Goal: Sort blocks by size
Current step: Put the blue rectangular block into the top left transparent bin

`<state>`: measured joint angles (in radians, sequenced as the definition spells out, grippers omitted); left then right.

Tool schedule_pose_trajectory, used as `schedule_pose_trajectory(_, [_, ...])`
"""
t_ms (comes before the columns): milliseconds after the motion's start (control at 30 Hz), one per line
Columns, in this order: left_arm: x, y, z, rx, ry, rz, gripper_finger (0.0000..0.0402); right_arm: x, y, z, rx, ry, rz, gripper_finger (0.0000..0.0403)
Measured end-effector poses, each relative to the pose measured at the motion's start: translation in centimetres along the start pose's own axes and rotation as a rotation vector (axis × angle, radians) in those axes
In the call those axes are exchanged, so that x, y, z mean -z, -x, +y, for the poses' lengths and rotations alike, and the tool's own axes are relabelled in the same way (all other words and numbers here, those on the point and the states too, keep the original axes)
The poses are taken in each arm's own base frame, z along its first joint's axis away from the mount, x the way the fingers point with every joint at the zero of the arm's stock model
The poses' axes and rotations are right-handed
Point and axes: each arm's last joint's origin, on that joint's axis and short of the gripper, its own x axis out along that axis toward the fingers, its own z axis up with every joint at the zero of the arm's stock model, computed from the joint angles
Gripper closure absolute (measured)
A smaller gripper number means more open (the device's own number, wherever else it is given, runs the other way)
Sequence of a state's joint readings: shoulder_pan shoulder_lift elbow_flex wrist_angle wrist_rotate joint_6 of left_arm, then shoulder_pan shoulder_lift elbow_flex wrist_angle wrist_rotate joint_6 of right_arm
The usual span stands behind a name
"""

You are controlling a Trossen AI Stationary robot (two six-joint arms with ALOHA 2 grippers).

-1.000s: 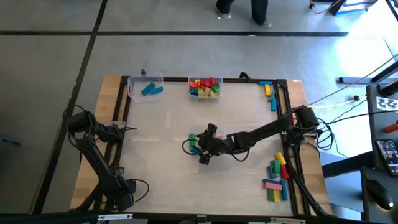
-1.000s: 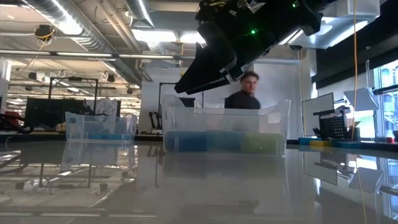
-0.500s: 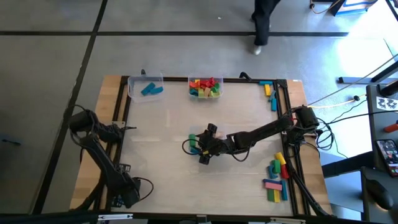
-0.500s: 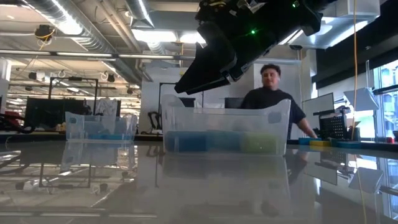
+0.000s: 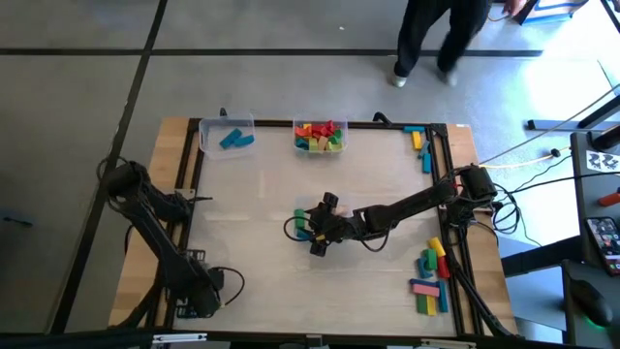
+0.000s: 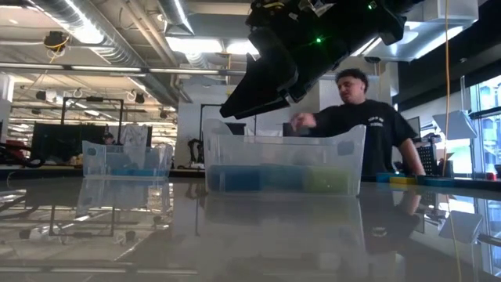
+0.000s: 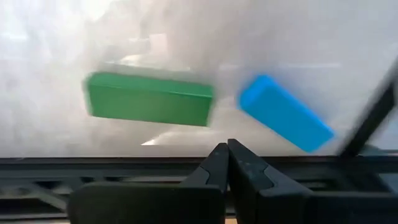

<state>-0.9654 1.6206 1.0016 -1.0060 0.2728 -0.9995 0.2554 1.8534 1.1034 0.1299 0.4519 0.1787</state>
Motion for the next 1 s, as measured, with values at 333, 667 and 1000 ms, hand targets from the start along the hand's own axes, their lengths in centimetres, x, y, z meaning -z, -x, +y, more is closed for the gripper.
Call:
schedule_pose_trajectory(333, [1.4, -1.4, -1.6, 0.119, 0.010, -0.048, 0.0399, 0.0, 0.0, 0.0, 0.000, 0.000, 0.001, 0.0155])
schedule_pose_trajectory(667, [1.2, -3.0, -1.3, 0.163, -0.033, -0.090, 0.0400, 0.0, 0.0, 0.0, 0.000, 0.000, 0.001, 0.0155])
schedule_pose_trajectory(1000, [-1.5, -2.1, 0.2, 0.126, -0.082, -0.205, 0.0400, 0.0, 0.0, 0.0, 0.000, 0.000, 0.001, 0.0155])
